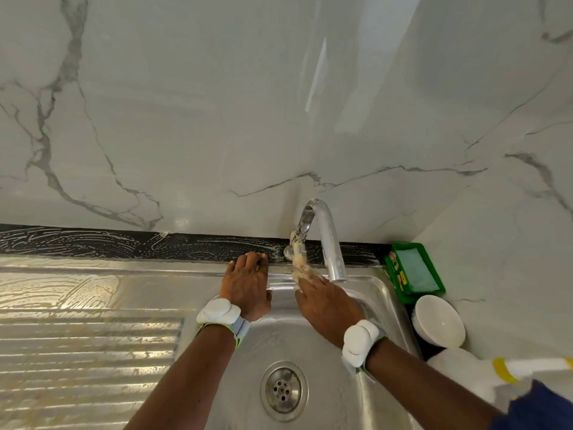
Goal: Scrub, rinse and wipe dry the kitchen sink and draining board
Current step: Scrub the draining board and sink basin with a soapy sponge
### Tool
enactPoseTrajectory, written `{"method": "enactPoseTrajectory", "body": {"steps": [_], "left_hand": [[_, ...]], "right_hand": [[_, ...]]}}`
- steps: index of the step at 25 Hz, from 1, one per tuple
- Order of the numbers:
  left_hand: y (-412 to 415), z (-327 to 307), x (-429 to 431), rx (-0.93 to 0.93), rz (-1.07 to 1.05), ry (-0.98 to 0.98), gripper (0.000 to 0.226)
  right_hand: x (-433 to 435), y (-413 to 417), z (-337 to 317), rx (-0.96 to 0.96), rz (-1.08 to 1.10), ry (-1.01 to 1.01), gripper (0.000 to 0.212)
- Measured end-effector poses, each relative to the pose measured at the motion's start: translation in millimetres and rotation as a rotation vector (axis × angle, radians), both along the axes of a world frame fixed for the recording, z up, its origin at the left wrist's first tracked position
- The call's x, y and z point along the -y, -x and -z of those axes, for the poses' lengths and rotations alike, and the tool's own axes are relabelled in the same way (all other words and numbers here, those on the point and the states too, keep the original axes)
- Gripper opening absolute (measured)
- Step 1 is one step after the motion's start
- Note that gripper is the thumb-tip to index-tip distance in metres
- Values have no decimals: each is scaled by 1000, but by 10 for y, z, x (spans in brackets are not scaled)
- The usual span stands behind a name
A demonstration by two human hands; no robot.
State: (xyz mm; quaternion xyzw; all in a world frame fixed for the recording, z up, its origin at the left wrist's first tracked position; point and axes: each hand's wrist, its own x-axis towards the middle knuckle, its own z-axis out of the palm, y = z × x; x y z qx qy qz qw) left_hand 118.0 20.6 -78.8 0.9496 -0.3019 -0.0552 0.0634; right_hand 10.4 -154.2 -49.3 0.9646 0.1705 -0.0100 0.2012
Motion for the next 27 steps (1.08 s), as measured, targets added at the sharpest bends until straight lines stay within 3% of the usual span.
{"method": "enactPoseTrajectory", "body": {"steps": [3,7,9,11,13,16,20,25,27], "left_hand": [[19,-60,3,-29,6,-32,90],[266,-123,-32,-92,-17,15,85],[437,-99,-47,-121,-23,61,79],[635,-40,-36,-141,1,106,76],[801,-8,55,-166,27,160,72],[930,20,179,-198,14,262,66],[1084,36,328,-248,-40,372,58],[1115,128,308,-273,-101,440,46],[1086,170,250,-267,-129,452,44]], "right_hand": [[-20,297,11,229,317,-727,41],[-124,703,-237,229,792,-1353,49],[-55,795,-278,174,1003,-1550,39],[69,885,-355,134,1102,-1585,23],[270,953,-501,178,1156,-1532,23],[672,911,-722,505,1261,-1235,29],[1144,611,-800,737,1348,-1255,22],[1417,168,-674,665,1475,-1178,24],[1422,96,-593,498,1486,-1119,27]]}}
